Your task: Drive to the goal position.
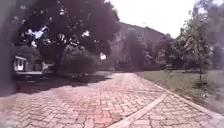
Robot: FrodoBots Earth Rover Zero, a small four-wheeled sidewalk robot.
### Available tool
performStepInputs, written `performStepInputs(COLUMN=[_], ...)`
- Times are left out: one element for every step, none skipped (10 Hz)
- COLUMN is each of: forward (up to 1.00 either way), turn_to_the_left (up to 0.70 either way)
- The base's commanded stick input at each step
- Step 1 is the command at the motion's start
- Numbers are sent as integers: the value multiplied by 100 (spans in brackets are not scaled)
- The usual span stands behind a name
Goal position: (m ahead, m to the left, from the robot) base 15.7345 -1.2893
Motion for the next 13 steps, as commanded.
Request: performStepInputs(forward=[70, 70, 70, 70, 70, 70, 70, 70, 70, 70, 70, 70, 70], turn_to_the_left=[0, 0, 0, 0, -34, -34, -22, -30, -35, -35, -35, -35, -5])
